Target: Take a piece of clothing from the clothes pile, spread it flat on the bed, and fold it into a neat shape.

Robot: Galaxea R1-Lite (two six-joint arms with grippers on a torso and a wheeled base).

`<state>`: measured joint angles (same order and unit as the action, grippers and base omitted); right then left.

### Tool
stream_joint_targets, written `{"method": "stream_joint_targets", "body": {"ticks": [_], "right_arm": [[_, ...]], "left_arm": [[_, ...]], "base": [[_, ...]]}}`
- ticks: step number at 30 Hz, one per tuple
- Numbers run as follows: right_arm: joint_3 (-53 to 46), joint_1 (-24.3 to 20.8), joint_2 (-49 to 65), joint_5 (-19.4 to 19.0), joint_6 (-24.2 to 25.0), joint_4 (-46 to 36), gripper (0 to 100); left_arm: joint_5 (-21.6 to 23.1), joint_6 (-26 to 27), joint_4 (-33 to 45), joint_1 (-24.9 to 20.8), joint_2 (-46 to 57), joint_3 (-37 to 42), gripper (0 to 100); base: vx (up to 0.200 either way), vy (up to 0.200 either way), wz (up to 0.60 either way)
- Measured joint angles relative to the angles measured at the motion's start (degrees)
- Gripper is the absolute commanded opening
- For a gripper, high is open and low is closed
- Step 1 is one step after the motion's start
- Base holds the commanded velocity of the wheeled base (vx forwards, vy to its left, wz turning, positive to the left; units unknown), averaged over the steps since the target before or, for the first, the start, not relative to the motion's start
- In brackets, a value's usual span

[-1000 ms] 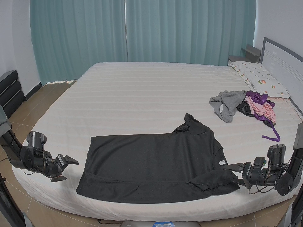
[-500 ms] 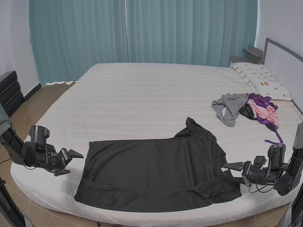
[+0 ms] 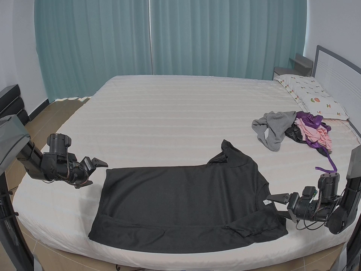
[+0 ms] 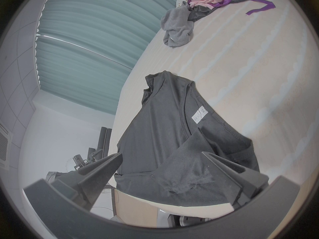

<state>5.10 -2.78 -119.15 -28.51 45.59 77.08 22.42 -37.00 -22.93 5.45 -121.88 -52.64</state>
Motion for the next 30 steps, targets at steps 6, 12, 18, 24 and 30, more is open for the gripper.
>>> {"method": "stream_joint_targets", "body": {"ticks": [6, 12, 18, 24, 30], "right_arm": [[-0.66, -0.05, -2.10, 0.57, -0.05, 3.85, 100], [-0.99, -0.16, -4.55, 0.79, -0.07, 8.25, 100], [-1.83, -0.13, -6.49, 0.79, -0.02, 9.98, 100], [-2.40, -0.16, -8.63, 0.73, 0.11, 11.63, 100], [-3.21, -0.22, -9.70, 0.68, 0.02, 11.90, 100]], "left_arm": [[-0.06, 0.44, -0.17, -1.79, -5.40, -8.87, 100], [-0.01, 2.27, -1.45, -2.97, -11.11, -18.16, 100], [0.35, 3.83, -5.34, -3.06, -15.91, -21.28, 100], [0.22, 6.27, -9.61, -2.78, -19.66, -21.07, 100], [-0.04, 6.53, -11.41, -2.69, -21.53, -21.09, 100]], "base": [[0.000, 0.000, 0.00], [0.000, 0.000, 0.00], [0.000, 0.000, 0.00], [0.000, 0.000, 0.00], [0.000, 0.000, 0.00]]}}
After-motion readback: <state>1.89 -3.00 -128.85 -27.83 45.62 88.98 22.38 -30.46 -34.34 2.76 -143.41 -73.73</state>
